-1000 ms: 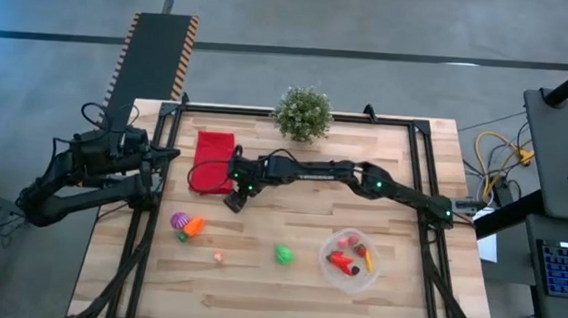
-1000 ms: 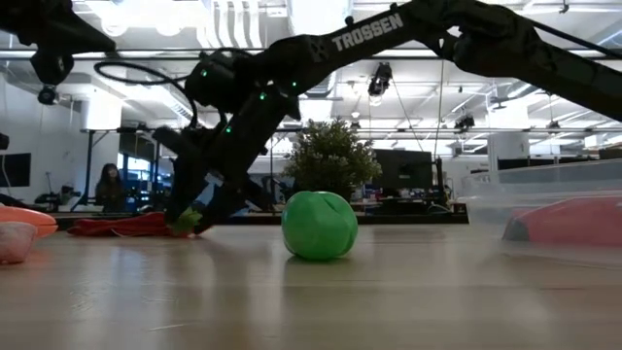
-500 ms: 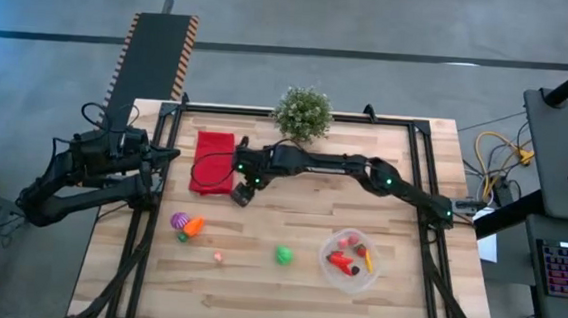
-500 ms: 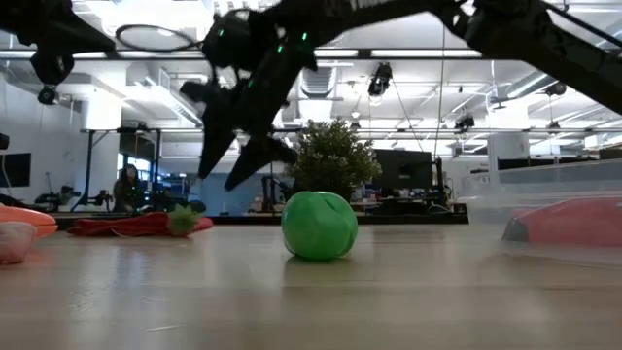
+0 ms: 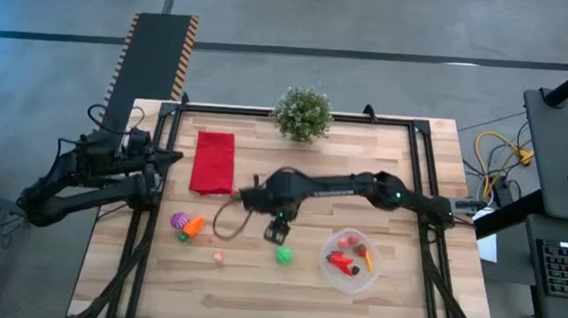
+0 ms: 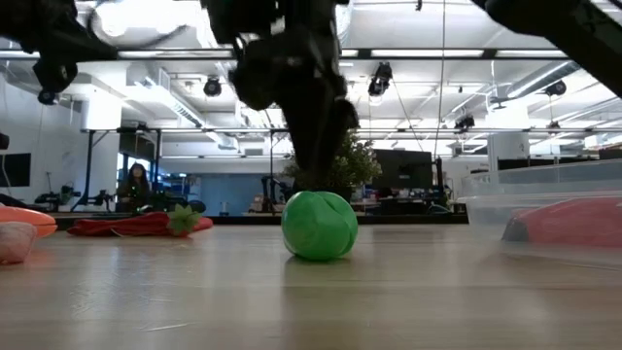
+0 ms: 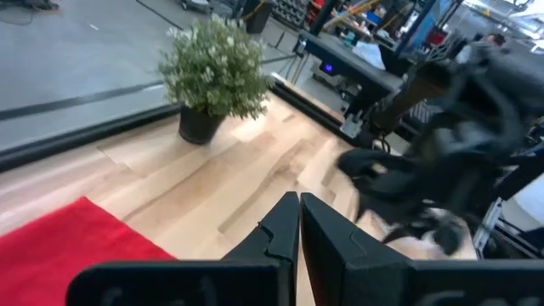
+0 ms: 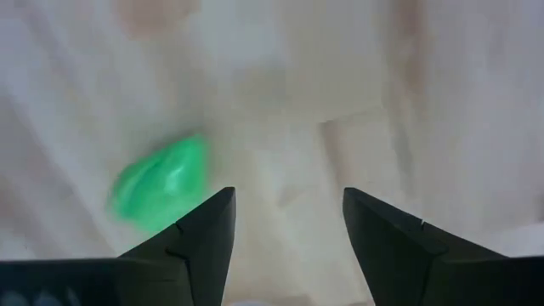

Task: Pick and placing Produce into tupperware
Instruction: Put the green pear into the transparent bin

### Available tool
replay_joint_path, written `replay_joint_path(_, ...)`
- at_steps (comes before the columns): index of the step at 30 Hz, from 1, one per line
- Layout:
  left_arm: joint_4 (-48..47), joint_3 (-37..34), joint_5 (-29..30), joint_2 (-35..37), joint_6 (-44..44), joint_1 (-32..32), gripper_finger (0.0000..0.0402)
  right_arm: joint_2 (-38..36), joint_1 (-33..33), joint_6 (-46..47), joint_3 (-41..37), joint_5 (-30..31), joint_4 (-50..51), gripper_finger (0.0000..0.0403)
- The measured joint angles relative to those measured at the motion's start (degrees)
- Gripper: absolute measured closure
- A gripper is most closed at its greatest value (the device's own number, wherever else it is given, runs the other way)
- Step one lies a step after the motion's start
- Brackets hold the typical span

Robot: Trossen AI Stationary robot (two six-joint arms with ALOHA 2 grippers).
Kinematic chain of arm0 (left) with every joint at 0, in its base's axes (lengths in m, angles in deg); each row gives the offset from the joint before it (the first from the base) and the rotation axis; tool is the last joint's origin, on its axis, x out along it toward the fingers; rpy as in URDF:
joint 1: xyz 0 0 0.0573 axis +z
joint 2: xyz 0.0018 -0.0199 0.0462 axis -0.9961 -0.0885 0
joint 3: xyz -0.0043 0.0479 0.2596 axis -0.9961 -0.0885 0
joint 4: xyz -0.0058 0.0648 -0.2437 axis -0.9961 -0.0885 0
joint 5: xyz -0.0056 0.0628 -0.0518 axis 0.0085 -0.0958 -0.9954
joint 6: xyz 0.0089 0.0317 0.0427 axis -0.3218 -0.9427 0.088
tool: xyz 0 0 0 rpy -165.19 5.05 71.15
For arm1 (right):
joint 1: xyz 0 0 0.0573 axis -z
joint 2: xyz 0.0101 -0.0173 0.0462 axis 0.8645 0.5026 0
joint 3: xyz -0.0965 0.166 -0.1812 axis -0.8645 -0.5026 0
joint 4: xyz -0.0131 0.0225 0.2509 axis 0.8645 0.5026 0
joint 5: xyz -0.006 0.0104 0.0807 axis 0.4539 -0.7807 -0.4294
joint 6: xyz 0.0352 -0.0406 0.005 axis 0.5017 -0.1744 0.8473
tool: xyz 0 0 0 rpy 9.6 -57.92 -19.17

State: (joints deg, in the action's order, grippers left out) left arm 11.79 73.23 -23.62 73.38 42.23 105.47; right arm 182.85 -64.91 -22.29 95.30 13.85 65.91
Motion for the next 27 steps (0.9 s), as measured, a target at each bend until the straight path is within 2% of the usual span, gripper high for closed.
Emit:
replay_joint_path(9,0.52,-2.59,-3.26,0.00,0.08,0.00,0.0402,-0.95,-4.68,7.33,-0.09,0.34,1.87,0.0192)
replay_joint_path(12,0.64,-2.59,-3.23,0.00,0.03,-0.01,0.0402,-0.99,-5.49,9.88,-0.21,-1.60,1.58,0.0192)
replay_joint_path(27,0.64,-2.59,-4.17,0.00,0.12,-0.01,0.0402,-1.04,-9.35,21.73,-5.95,-2.69,-7.43,0.0183)
